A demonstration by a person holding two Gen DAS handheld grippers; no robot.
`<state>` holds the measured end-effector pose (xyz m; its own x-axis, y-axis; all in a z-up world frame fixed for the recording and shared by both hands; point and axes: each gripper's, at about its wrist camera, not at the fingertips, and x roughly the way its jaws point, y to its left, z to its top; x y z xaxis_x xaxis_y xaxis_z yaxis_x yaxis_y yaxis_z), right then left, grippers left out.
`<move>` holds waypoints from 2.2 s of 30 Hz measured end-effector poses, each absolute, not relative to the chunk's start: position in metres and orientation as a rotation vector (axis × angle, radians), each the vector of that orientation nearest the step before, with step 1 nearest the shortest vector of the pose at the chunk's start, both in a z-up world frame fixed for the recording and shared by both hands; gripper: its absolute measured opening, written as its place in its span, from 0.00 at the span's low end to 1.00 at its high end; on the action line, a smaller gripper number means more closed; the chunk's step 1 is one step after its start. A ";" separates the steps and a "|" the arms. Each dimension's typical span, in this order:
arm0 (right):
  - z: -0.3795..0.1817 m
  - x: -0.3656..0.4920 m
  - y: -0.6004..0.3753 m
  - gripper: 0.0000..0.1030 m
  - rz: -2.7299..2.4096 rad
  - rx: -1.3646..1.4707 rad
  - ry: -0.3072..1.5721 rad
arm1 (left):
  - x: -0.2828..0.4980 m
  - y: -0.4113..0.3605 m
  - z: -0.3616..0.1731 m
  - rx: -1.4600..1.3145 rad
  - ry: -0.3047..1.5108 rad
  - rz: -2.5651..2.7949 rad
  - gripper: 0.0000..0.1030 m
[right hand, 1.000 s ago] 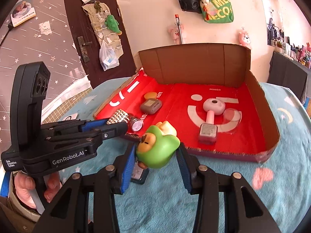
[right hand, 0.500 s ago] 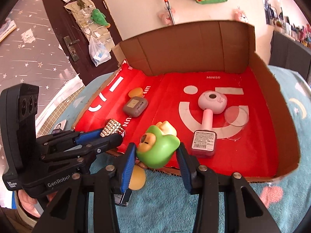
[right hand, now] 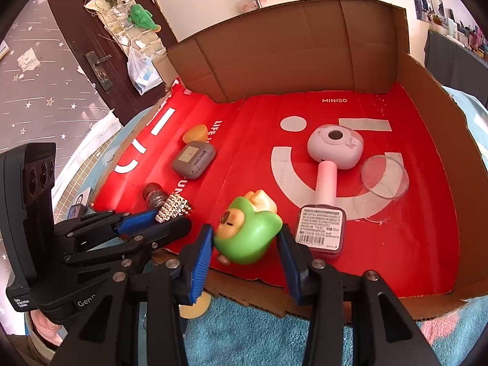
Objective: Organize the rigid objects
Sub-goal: 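Carry the studded roller and green toy over into the red box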
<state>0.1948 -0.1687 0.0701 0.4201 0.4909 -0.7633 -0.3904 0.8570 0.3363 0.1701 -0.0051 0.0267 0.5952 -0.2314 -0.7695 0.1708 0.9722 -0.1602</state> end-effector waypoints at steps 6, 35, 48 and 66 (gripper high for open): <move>0.067 0.197 -0.167 0.44 0.532 0.091 1.002 | 0.175 -0.002 0.022 -0.080 0.914 -0.226 0.23; 0.066 0.206 -0.186 0.44 0.321 0.009 0.937 | 0.195 0.005 0.019 -0.068 0.886 -0.130 0.23; 0.065 0.206 -0.186 0.44 0.322 0.019 0.938 | 0.197 0.004 0.019 -0.067 0.882 -0.125 0.23; 0.066 0.206 -0.187 0.44 0.324 0.025 0.941 | 0.198 0.003 0.018 -0.064 0.881 -0.123 0.23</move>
<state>0.2065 -0.1870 0.0657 0.5443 0.2834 -0.7896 -0.2621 0.9515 0.1609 0.1976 0.0032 0.0183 0.6297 -0.1340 -0.7652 0.0811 0.9910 -0.1068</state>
